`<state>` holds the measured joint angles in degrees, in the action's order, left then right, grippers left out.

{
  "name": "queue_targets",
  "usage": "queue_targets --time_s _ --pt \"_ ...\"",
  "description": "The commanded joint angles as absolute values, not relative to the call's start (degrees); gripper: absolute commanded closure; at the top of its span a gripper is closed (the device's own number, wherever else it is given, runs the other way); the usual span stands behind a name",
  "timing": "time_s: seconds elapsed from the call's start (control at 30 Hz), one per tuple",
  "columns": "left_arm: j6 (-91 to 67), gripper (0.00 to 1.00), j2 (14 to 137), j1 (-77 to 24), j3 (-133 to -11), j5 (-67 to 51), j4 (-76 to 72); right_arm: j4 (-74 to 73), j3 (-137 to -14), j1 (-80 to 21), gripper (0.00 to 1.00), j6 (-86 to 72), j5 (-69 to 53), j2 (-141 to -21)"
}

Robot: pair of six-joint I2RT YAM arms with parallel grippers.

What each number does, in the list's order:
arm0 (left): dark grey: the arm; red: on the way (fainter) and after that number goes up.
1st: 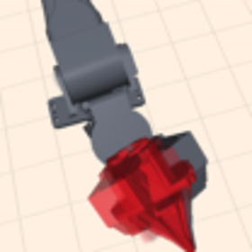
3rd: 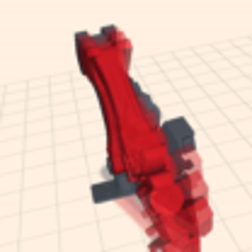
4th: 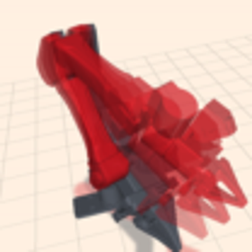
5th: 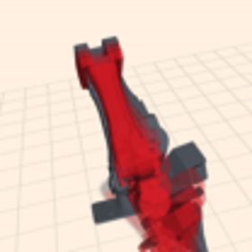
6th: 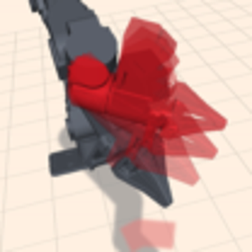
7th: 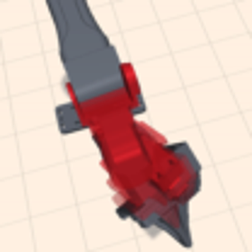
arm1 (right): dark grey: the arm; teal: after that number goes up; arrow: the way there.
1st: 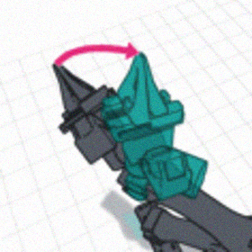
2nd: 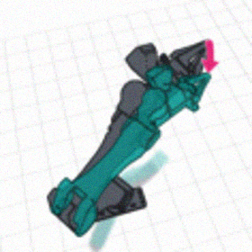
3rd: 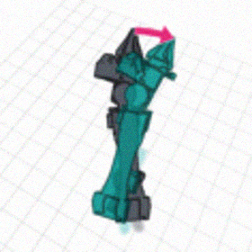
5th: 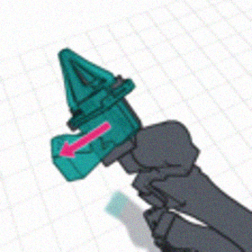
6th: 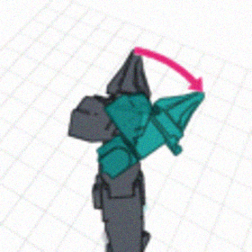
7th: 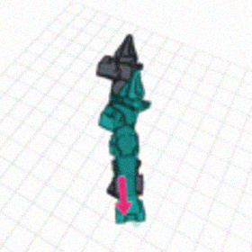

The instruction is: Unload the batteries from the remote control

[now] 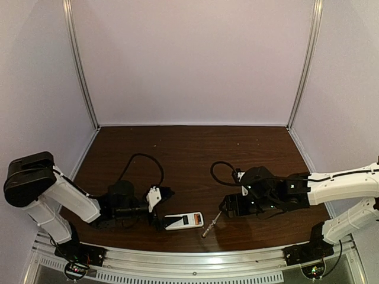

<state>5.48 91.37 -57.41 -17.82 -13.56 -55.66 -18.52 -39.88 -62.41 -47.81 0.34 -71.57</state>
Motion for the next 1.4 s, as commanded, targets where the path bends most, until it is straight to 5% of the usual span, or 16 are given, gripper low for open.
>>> queue_targets --time_s 0.0,0.6,1.37 --pt "2.5 0.03 85.4 -57.0 -16.4 -2.6 -58.8 -21.5 -42.8 -63.0 0.19 -53.5 4.5 -74.2" --pt "2.0 0.08 87.6 -57.0 -19.4 0.9 -68.7 -28.9 -52.0 -67.7 0.33 -77.4 9.1 -87.3" --pt "3.7 0.11 87.6 -57.0 -20.1 0.2 -68.3 -35.2 -62.0 -69.9 0.6 -76.1 9.3 -102.6"
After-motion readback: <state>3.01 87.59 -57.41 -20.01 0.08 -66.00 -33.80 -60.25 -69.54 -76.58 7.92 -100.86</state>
